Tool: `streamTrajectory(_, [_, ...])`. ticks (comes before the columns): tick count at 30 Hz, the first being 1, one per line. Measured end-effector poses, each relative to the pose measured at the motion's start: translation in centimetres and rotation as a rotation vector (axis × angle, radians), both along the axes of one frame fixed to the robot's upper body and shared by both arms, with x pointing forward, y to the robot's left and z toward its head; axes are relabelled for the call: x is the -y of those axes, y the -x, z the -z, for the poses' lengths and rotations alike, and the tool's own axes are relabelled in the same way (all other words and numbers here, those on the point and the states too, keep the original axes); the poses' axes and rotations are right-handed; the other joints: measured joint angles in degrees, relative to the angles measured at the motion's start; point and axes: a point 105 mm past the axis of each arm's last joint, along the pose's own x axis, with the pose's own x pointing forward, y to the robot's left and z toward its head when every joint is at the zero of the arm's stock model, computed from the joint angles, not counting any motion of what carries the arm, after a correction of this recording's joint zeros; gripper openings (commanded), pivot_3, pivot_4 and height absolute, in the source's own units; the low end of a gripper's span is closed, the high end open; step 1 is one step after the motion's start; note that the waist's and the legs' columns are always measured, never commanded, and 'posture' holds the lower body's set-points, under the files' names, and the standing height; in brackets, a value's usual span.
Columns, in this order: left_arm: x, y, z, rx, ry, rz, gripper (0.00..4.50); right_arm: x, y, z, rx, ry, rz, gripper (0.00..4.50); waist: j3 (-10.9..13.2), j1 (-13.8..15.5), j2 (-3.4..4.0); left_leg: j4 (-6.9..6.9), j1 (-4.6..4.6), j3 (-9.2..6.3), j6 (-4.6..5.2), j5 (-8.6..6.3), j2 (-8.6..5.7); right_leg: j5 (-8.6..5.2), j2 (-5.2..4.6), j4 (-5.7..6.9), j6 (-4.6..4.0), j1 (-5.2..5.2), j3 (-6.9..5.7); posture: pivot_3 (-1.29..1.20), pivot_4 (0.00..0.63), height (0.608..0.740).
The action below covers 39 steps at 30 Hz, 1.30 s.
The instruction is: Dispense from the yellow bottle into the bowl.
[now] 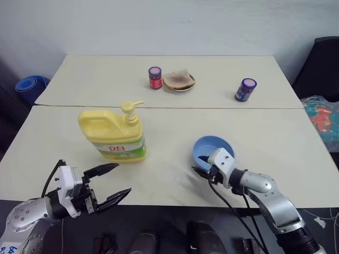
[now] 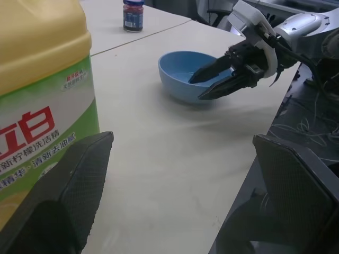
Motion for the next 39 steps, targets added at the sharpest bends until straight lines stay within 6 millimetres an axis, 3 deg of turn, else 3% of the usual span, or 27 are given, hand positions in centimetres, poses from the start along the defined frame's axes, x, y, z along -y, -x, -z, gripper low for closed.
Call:
streamTrajectory(3, [-0.2,0.1,-0.2,0.006,-0.004,-0.014,4.5,0.0,-0.1,0.1,-0.005,0.005,-0.004,0.03,0.0,-0.1,-0.02,0.0,0.0,0.0,0.0,0.0,0.0,0.0,0.0,-0.01,0.0,0.0,0.0,0.0,0.15,0.74])
streamTrajectory(13, [-1.6,0.2,-0.9,0.007,0.062,-0.129,4.5,-1.3,-0.7,-1.1,0.022,0.033,-0.128,0.03,0.0,-1.2,-0.06,-0.02,0.0,0.0,0.0,0.0,0.01,0.0,0.0,0.01,0.0,-0.01,0.0,0.0,0.15,0.74])
streamTrajectory(17, [-1.0,0.4,-1.0,0.011,0.067,-0.112,4.5,-1.4,-0.6,-1.1,-0.029,0.005,-0.142,1.12,0.0,-1.2,-0.06,-0.03,-0.02,0.0,0.0,0.0,0.01,0.0,0.0,-0.02,0.0,-0.01,0.0,0.0,0.15,0.74])
streamTrajectory(23, [0.2,0.7,0.0,-0.026,0.048,-0.036,4.5,-1.3,-0.8,-1.7,0.026,0.001,-0.134,3.03,0.0,-1.2,-0.06,-0.02,-0.01,0.0,0.0,0.0,0.0,0.0,0.0,-0.01,0.0,-0.01,0.0,0.0,0.15,0.74])
streamTrajectory(33, [1.6,0.0,-0.5,0.015,0.042,0.038,4.5,-0.7,-0.3,0.3,-0.028,0.045,-0.128,3.03,0.0,-1.3,-0.06,0.0,0.01,0.0,0.0,0.0,0.0,0.0,0.01,0.03,0.0,-0.01,0.0,0.0,0.15,0.74])
streamTrajectory(36, [1.6,-0.1,-0.5,0.015,0.038,0.041,4.5,-0.5,-1.1,0.4,-0.01,0.071,-0.127,2.43,0.0,-1.3,-0.06,0.0,0.0,0.0,-0.01,0.0,0.0,0.0,0.01,0.03,0.0,-0.03,0.0,0.0,0.15,0.74])
streamTrajectory(39, [1.5,-0.2,-0.4,0.009,0.036,0.039,4.5,-0.9,-1.2,0.3,0.006,0.084,-0.156,1.4,0.0,-1.2,-0.06,0.0,-0.02,0.0,-0.01,0.0,0.0,0.0,0.01,0.02,0.0,-0.04,0.0,0.0,0.15,0.74])
